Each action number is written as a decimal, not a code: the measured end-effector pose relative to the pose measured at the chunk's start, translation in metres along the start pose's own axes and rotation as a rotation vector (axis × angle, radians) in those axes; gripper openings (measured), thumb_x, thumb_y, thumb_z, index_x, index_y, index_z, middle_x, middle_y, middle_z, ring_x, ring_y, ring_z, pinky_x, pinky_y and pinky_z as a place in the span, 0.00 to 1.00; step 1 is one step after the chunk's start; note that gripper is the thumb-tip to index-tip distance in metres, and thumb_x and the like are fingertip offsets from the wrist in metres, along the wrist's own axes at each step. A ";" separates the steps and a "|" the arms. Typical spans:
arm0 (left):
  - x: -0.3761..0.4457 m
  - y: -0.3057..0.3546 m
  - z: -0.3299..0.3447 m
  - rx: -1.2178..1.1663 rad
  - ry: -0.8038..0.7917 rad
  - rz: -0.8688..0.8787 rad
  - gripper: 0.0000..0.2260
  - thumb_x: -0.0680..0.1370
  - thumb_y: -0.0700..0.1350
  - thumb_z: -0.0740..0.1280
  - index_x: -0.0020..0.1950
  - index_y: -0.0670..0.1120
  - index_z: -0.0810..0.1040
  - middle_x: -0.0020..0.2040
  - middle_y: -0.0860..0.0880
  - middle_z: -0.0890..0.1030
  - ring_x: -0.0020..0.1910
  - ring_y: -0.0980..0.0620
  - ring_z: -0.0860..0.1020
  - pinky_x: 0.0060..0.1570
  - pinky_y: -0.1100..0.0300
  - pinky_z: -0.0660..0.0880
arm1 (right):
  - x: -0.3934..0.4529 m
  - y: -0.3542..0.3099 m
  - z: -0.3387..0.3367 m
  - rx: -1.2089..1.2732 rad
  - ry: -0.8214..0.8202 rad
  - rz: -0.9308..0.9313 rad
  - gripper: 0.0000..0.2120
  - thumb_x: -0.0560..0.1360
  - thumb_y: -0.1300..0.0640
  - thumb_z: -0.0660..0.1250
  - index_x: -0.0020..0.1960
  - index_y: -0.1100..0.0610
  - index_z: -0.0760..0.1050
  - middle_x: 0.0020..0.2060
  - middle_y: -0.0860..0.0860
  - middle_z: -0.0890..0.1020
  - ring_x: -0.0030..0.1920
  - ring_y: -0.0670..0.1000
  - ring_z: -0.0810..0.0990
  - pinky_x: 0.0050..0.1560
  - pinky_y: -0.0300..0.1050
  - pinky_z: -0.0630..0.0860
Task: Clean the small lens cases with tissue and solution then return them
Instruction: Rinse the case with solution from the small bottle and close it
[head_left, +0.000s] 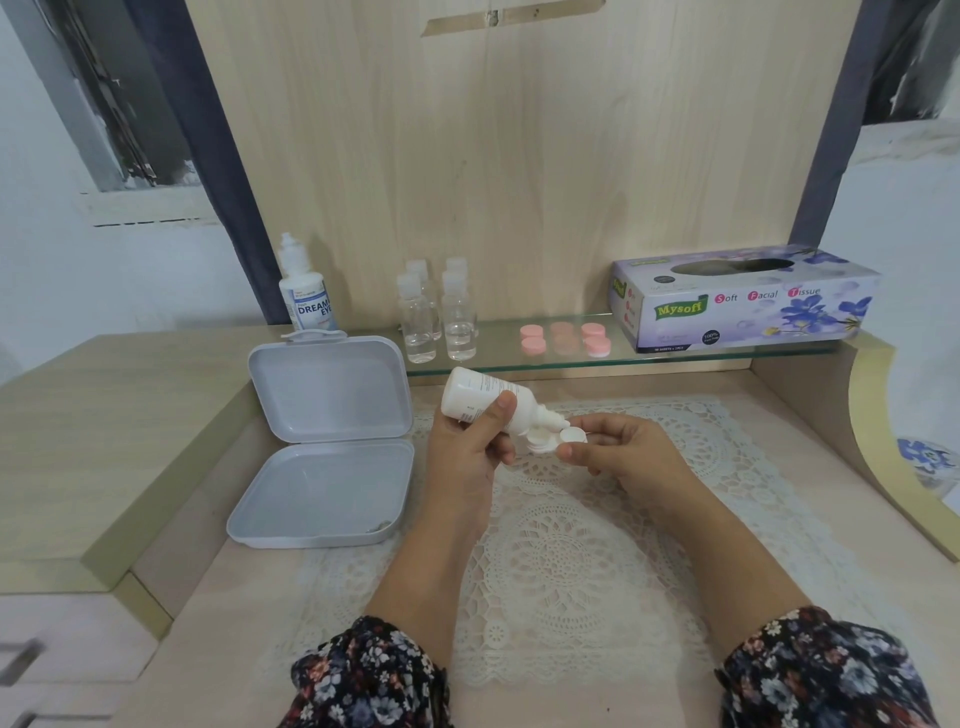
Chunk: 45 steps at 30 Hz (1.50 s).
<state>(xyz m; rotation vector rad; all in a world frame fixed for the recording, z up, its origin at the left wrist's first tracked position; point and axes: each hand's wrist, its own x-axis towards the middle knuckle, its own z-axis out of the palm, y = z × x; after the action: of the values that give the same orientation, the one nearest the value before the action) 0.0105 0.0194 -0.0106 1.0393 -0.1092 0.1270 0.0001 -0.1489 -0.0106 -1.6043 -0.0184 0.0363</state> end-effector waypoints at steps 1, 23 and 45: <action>0.000 0.000 0.000 0.001 0.000 -0.001 0.17 0.66 0.45 0.73 0.52 0.42 0.74 0.40 0.44 0.78 0.27 0.54 0.69 0.26 0.63 0.69 | 0.000 0.000 0.000 0.000 -0.001 0.000 0.12 0.67 0.64 0.76 0.50 0.56 0.83 0.36 0.51 0.85 0.31 0.41 0.77 0.38 0.35 0.71; 0.003 -0.002 0.001 -0.135 0.096 -0.066 0.29 0.68 0.45 0.73 0.66 0.38 0.68 0.44 0.43 0.79 0.26 0.54 0.70 0.26 0.62 0.71 | 0.000 0.003 -0.001 -0.023 0.001 -0.020 0.11 0.67 0.64 0.76 0.49 0.57 0.83 0.37 0.51 0.84 0.32 0.42 0.78 0.35 0.30 0.72; 0.003 0.001 -0.005 -0.340 0.199 -0.244 0.19 0.69 0.48 0.73 0.54 0.41 0.75 0.38 0.45 0.78 0.25 0.55 0.69 0.25 0.64 0.70 | -0.006 0.010 -0.003 -0.522 0.047 0.016 0.10 0.63 0.47 0.80 0.42 0.44 0.84 0.43 0.41 0.81 0.47 0.43 0.79 0.50 0.42 0.75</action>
<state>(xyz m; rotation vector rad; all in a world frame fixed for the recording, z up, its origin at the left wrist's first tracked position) 0.0139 0.0242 -0.0116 0.6893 0.1721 -0.0109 -0.0056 -0.1520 -0.0203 -2.1271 0.0238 0.0063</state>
